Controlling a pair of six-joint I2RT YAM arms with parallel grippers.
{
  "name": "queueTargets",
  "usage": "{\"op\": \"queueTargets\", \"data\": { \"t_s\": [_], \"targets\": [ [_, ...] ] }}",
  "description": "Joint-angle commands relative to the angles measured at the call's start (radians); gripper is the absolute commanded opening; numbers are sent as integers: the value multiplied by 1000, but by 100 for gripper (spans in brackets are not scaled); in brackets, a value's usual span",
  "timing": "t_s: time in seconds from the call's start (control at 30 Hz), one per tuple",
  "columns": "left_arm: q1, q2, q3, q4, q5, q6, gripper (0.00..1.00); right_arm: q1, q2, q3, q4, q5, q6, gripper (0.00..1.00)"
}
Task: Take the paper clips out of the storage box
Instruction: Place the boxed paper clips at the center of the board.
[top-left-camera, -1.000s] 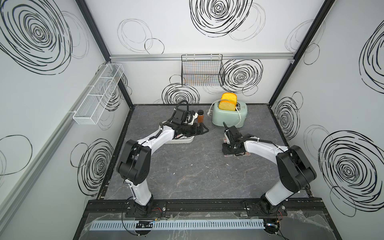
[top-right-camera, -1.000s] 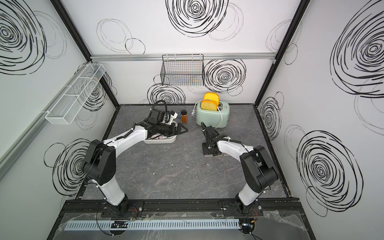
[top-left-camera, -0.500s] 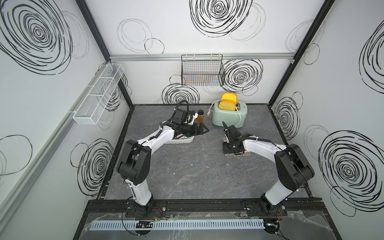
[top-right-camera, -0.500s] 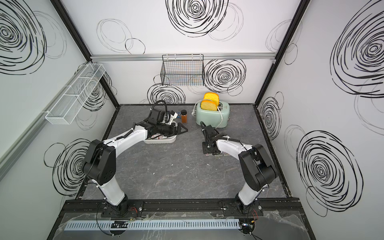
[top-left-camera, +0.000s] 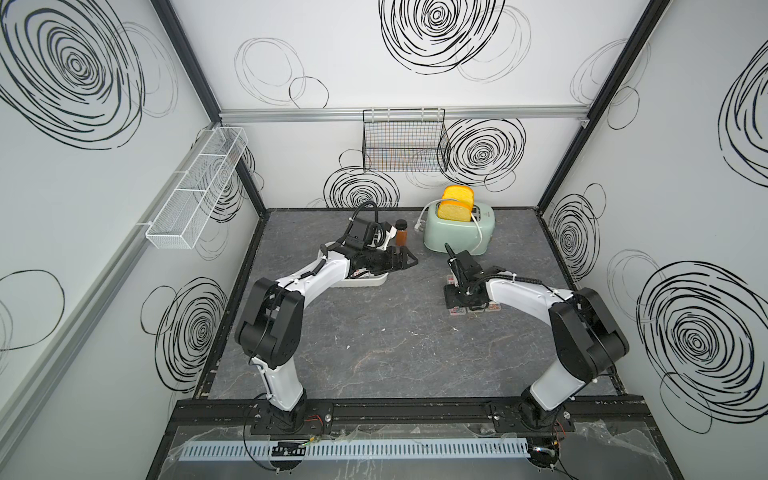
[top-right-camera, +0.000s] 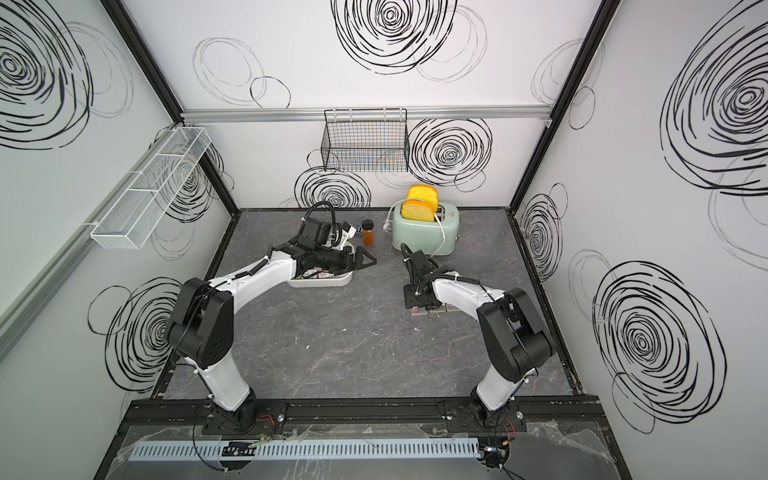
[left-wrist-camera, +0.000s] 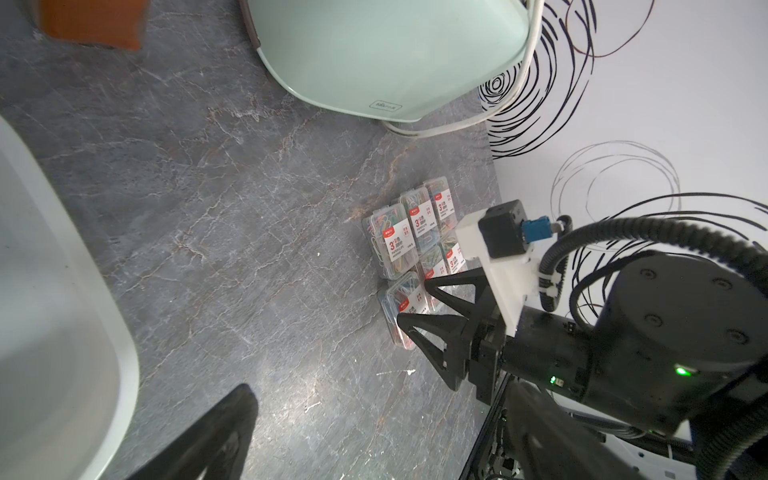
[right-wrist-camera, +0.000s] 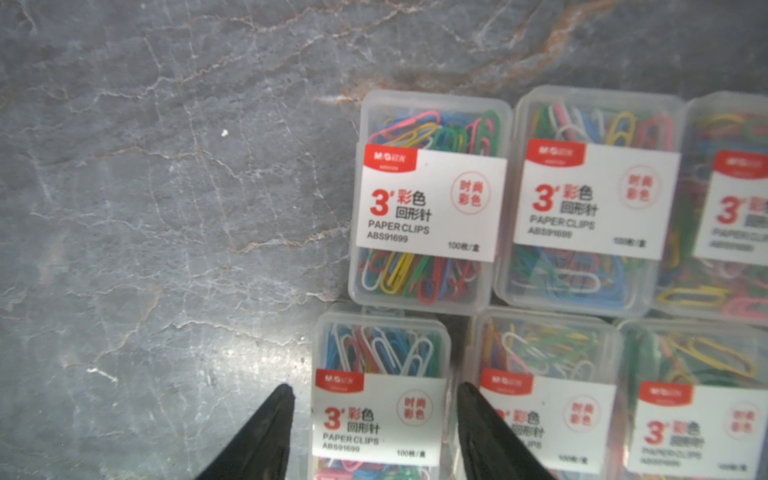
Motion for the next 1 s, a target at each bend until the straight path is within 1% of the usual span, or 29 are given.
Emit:
{"op": "queueTargets", "data": {
  "t_s": [0.0, 0.23, 0.4, 0.53, 0.67, 0.8, 0.97],
  "targets": [
    [-4, 6, 27, 29, 12, -3, 99, 7, -9, 32, -30, 16, 6, 65],
    [7, -20, 20, 33, -20, -4, 98, 17, -28, 68, -56, 38, -6, 65],
    [32, -43, 12, 20, -52, 2, 98, 25, -38, 93, -37, -31, -38, 64],
    [51, -61, -7, 24, -73, -7, 99, 40, -4, 105, -25, -124, -65, 60],
    [62, -80, -30, 25, -92, -12, 99, 72, 46, 110, -29, -196, -77, 60],
    [69, -94, -46, 34, -97, -19, 99, 93, 72, 101, -19, -207, -72, 60],
    [71, -96, -49, 38, -97, -22, 99, 95, 99, 104, -12, -194, -69, 60]
  ]
}}
